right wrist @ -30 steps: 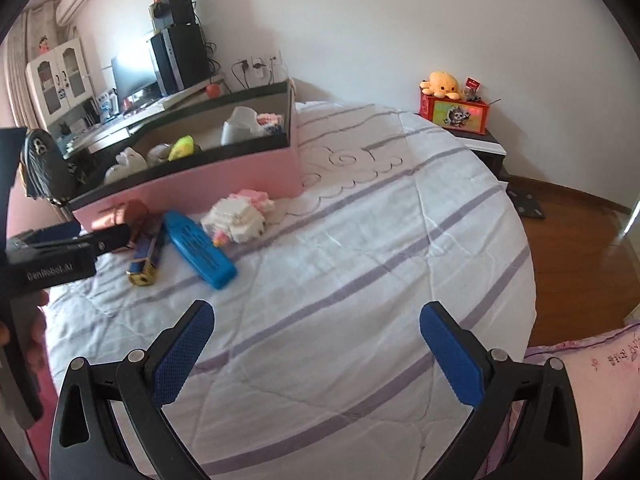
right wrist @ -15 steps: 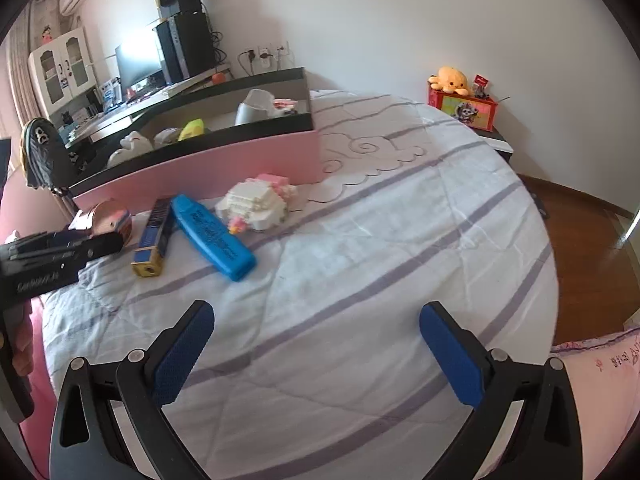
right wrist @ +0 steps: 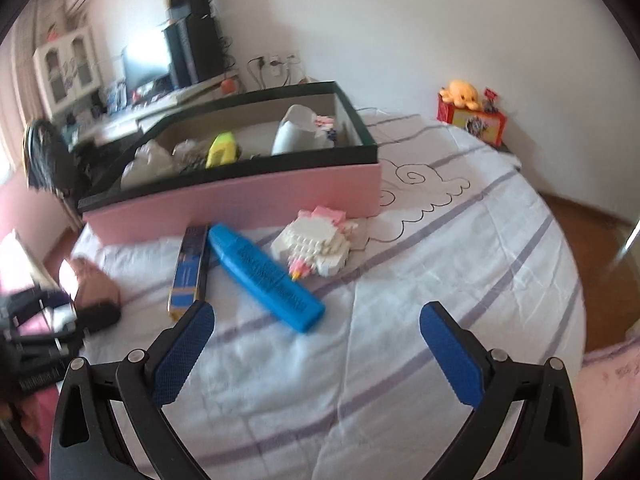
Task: Organize rigid objects
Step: 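Grasp the copper canister with the left tool while the right tool grasps the lego figure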
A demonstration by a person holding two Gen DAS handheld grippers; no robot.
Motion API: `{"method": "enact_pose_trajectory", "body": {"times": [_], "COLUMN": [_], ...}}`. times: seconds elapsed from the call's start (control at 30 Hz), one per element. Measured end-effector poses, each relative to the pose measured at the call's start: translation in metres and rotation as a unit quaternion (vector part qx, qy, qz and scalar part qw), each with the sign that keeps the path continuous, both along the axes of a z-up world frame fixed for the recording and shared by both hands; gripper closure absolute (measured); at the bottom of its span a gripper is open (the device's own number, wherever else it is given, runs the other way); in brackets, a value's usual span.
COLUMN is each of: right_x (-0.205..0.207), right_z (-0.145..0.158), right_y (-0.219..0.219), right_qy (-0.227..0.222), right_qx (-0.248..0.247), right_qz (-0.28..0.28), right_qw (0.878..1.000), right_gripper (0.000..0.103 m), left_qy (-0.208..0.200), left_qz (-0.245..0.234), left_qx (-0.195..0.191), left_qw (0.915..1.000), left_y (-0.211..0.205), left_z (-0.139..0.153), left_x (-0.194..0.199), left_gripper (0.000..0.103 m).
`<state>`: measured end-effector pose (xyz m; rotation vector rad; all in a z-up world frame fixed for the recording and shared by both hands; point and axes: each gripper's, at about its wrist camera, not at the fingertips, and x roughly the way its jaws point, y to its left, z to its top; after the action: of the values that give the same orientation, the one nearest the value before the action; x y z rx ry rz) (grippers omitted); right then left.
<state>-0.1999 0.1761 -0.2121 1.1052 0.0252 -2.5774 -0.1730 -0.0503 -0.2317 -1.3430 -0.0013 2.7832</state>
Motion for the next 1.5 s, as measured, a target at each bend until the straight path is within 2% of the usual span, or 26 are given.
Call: {"method": "enact_pose_trajectory", "body": {"times": [0.03,0.17,0.27,0.4,0.5,0.57,0.63,0.77,0.93,1.03,1.1,1.13,1.2,1.27,1.5], "right_x": [-0.005,-0.022,-0.038,-0.056,-0.06,-0.059,-0.055,-0.045,-0.028,-0.012,-0.008,-0.006,-0.008,-0.01,-0.015], "right_z": [0.0,0.006,0.005,-0.005,-0.008,-0.009,-0.007,-0.004,-0.001,-0.003,-0.004,-0.005,-0.007,-0.009,-0.012], "right_y": [0.002,-0.001,-0.01,-0.021,-0.017,-0.013,-0.011,-0.002,0.025,0.043,0.052,0.054,0.055,0.054,0.053], "right_qy": [-0.006,-0.008,-0.015,-0.028,-0.032,-0.033,-0.029,-0.021,-0.018,-0.023,-0.024,-0.025,-0.026,-0.024,-0.02], "right_qx": [-0.008,-0.015,0.001,0.033,0.035,0.032,0.033,0.036,0.049,0.043,0.038,0.035,0.035,0.042,0.037], "right_qz": [-0.01,-0.019,-0.024,-0.028,-0.033,-0.019,-0.008,0.003,-0.028,-0.039,-0.045,-0.044,-0.043,-0.044,-0.048], "right_qw": [1.0,1.0,1.0,0.999,0.998,0.999,0.999,0.999,0.998,0.998,0.998,0.998,0.998,0.998,0.998], "right_gripper": [0.0,0.0,0.0,0.002,0.02,0.042,0.053,0.053,0.053,0.053,0.053,0.053,0.053,0.053,0.051], "left_qy": [0.0,0.001,0.002,0.0,0.001,0.002,0.004,0.004,0.006,0.009,0.009,0.011,0.016,0.02,0.025], "left_qz": [-0.003,-0.003,0.002,0.007,0.012,0.025,0.031,0.033,0.034,0.04,0.039,0.038,0.028,0.028,0.024], "left_qx": [0.001,0.004,0.001,0.003,-0.003,-0.008,-0.009,-0.013,-0.014,-0.029,-0.024,-0.023,-0.019,-0.018,-0.029], "left_qw": [1.0,1.0,1.0,1.0,0.9999,0.9997,0.9995,0.9994,0.9993,0.9987,0.9989,0.999,0.9993,0.9992,0.999], "left_y": [0.001,0.001,0.0,-0.005,-0.007,-0.009,-0.009,-0.008,-0.008,-0.006,-0.006,-0.005,-0.004,-0.003,-0.001], "left_z": [0.0,-0.002,-0.002,-0.002,-0.003,-0.004,-0.004,-0.005,-0.005,-0.007,-0.007,-0.007,-0.007,-0.005,-0.004], "left_x": [-0.001,-0.004,-0.006,-0.005,-0.005,-0.005,-0.005,-0.007,-0.007,-0.01,-0.012,-0.013,-0.013,-0.013,-0.012], "left_gripper": [0.036,0.03,0.023,0.021,0.016,0.016,0.014,0.012,0.011,0.01,0.01,0.015,0.026,0.049,0.049]}}
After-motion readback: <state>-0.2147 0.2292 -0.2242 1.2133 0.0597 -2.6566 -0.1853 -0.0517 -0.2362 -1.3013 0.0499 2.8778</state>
